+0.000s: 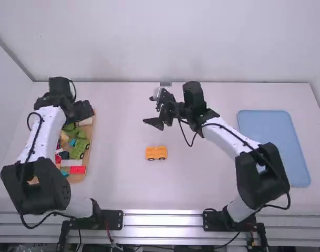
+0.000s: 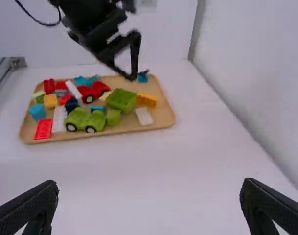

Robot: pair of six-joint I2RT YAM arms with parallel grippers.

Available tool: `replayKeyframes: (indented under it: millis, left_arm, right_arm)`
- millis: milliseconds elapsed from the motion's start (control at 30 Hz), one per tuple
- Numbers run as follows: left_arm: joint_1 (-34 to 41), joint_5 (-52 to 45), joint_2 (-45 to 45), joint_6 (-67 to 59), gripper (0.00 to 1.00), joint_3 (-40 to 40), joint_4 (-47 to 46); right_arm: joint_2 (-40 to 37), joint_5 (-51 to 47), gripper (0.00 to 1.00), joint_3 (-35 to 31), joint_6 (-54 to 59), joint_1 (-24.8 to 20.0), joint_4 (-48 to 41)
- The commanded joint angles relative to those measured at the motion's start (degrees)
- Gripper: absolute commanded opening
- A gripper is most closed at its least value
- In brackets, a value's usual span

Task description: Assemble lego blocks to make yellow taxi

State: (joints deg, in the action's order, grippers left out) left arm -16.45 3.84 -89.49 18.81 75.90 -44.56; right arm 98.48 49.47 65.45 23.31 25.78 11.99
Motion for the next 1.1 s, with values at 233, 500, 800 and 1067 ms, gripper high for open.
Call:
replayKeyframes:
  millis: [233,500,800,1067]
  left_arm:
    - [-11.54,1.36,1.86,17.40,0.99,0.57,-3.93]
    - [-19.10,7.41,1.84,20.94,0.99,0.55,-4.81]
    - [-26.62,8.81,1.84,24.44,0.99,0.55,-7.72]
    - [-27.69,12.98,1.84,21.90,0.99,0.55,-13.51]
  right_arm:
    - [0.96,0.15,0.99,9.07,8.79,1.18,-12.96]
    - [0.96,-0.02,0.99,9.16,9.51,0.39,-14.01]
    - [0.96,-0.04,0.99,9.16,10.38,0.48,-13.79]
    - [0.96,0.00,0.99,9.16,11.23,0.48,-13.77]
